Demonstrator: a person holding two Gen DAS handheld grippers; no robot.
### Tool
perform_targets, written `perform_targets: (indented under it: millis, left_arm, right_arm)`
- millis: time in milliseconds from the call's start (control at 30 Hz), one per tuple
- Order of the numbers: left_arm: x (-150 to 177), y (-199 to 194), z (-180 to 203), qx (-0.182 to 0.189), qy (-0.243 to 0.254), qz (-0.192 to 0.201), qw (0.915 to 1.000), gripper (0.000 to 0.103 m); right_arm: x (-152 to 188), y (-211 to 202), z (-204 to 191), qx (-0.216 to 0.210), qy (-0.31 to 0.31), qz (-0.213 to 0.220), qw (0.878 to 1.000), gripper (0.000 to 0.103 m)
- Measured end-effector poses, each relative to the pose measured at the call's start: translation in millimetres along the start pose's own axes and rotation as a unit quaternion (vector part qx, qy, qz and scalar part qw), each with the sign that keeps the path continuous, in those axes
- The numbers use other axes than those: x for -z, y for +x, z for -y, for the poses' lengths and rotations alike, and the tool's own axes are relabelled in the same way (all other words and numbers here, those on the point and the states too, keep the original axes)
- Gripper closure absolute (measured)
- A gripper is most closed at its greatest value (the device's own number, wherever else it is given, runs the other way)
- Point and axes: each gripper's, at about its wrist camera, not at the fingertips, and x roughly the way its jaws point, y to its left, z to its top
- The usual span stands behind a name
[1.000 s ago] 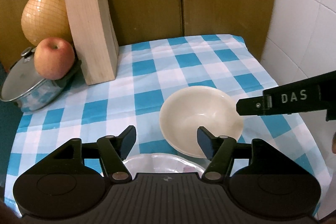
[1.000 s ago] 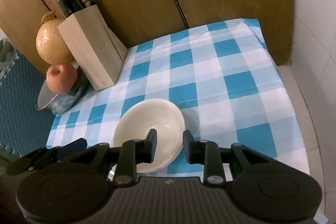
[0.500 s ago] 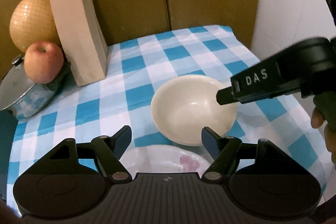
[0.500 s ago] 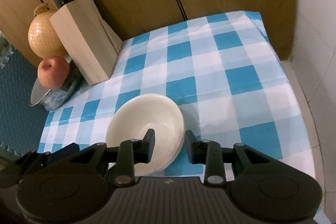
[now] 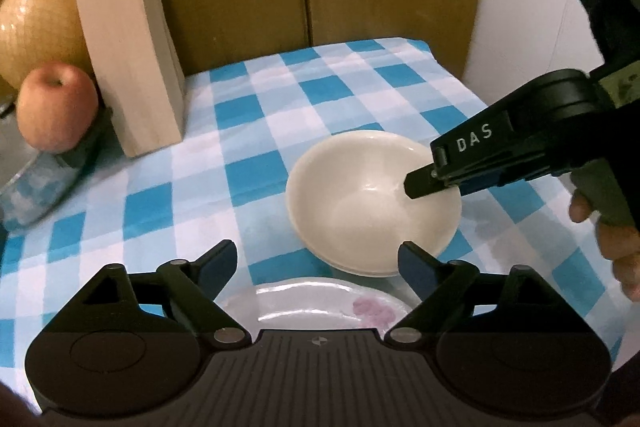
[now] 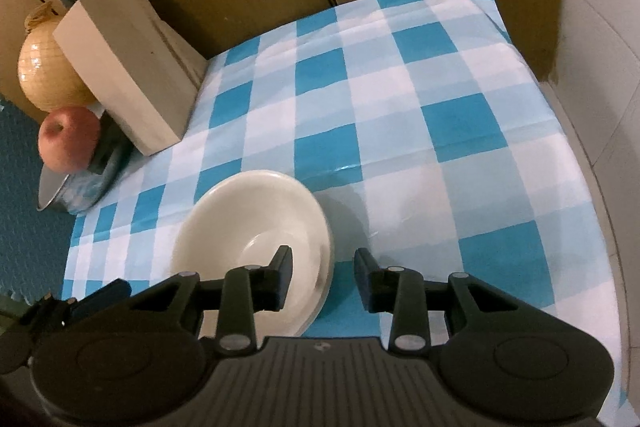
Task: Organize plates and bowls
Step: 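Move the held cream bowls above the red-flower plate stack with the right gripper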
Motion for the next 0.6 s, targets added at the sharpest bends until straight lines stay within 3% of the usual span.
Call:
perform_targets:
  millis: [133, 200, 300, 367, 467, 600]
  left_arm:
    - [-6, 12, -4, 0.026, -0.017, -0.006, 0.9995, 0.01]
    - [-11, 24, -3, 0.034, -0.03, -0.023, 0.9987, 0.016]
    - [-12, 39, 0, 0.032, -0.035, -0.046, 0.9978, 0.038]
    - [-12, 44, 0, 0.04, -0.04, -0.057, 0.9967, 0.05]
    - [-13, 45, -3, 0.038, -0.052, -0.061, 0.9961, 0.061]
    - [-16, 38, -8, 0.038, -0.066, -0.05, 0.9958, 0.063]
  right_arm:
    - [-2, 8, -1, -0.013, 0.004, -0.015, 1.0, 0.074]
    - [0, 13, -3, -0.02, 0.003, -0.028, 0.999, 0.077]
    - [4, 16, -5, -0.009, -0.003, -0.035, 0.999, 0.093]
    - [3, 15, -3, -0.016, -0.003, -0.039, 0.999, 0.095]
    - [1, 12, 0, -0.018, 0.002, -0.038, 0.999, 0.095]
    - [1, 2, -4, -0.025, -0.002, -0.027, 0.999, 0.094]
